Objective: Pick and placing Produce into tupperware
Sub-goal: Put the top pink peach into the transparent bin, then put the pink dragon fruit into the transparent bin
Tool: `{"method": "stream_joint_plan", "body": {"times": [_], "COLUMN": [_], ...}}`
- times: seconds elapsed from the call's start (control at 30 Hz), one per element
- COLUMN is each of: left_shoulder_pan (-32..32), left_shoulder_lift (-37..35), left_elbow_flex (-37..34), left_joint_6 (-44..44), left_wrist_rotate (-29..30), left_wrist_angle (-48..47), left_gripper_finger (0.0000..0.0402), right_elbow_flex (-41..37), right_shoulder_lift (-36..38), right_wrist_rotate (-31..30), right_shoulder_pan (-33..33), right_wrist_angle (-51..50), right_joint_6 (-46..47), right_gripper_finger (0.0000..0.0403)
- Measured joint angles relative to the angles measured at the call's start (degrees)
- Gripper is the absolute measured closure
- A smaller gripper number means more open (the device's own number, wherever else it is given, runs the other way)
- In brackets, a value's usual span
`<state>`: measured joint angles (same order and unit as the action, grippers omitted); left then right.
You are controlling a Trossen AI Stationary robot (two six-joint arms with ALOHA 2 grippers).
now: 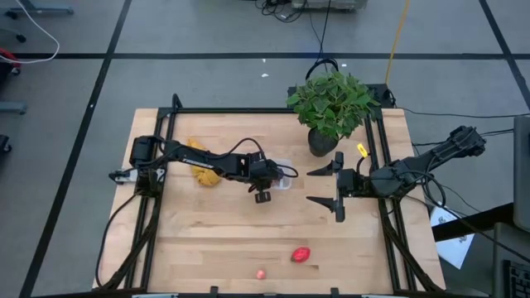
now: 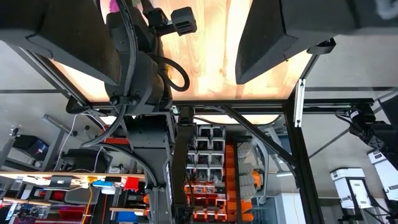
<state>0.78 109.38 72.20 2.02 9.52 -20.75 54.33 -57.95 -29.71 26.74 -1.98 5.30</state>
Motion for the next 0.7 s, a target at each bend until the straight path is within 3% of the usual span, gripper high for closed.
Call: {"method": "stream_joint_plan", "body": {"times": [0.7], "left_shoulder_pan": [-0.11], "left_shoulder_lift": [-0.6], "left_elbow_flex": [0.88], "left_joint_6": [-1.82], "left_wrist_rotate": [0.1], "left_wrist_angle": [-0.21], "left_gripper_finger": [0.0203], "right_elbow_flex": [0.0], "right_shoulder_lift": [0.0], "right_wrist_rotate": [0.01], "right_shoulder_pan": [0.0], "right_wrist_angle": [-0.02], "right_joint_6": [0.0], "right_gripper_finger": [0.0094]}}
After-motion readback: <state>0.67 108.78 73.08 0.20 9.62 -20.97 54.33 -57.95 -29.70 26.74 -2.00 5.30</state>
